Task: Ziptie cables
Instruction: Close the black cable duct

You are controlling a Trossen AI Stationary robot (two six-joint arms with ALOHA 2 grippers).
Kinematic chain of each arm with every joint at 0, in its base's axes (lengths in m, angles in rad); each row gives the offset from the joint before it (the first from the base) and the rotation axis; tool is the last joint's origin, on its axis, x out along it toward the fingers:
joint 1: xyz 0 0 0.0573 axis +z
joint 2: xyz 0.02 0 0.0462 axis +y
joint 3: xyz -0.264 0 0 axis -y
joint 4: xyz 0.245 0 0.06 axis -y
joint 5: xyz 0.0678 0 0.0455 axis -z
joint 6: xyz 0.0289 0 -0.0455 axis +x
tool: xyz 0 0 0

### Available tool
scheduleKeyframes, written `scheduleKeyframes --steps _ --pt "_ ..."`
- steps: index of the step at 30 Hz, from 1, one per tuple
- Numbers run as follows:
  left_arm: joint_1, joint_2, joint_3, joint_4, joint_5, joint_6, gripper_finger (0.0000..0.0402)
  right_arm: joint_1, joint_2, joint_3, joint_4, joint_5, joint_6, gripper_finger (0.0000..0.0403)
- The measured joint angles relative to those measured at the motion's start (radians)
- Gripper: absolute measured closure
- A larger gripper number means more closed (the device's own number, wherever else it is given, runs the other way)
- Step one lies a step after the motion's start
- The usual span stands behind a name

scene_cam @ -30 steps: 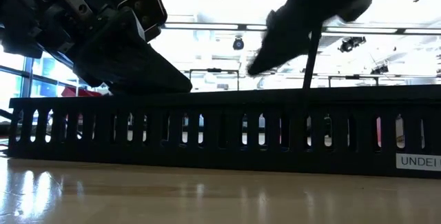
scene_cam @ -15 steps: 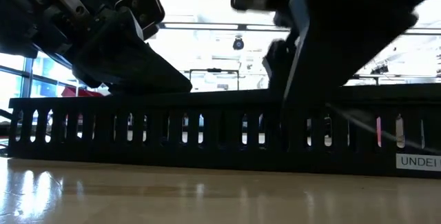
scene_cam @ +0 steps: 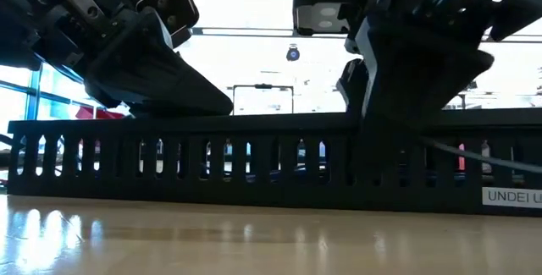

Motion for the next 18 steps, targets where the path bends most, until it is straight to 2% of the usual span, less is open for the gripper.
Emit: scheduleKeyframes --steps 7,12,14,18 --pt "0.000 0.000 -0.001 0.003 0.000 -0.001 0.0401 0.009 0.000 0.000 0.006 0.025 0.013 0.0201" --pt "-0.001 0.000 -0.002 0.003 0.001 -0.003 0.0401 0.022 0.000 -0.002 0.028 0.013 0.004 0.0203" --pt "-0.001 0.000 -0.002 0.003 -0.001 -0.003 0.0401 0.024 0.000 -0.002 0.038 0.009 -0.005 0.0171" --pt "-0.001 0.000 -0.002 0.004 -0.004 -0.004 0.0401 0.018 -0.005 -0.001 0.046 -0.042 -0.014 0.0066"
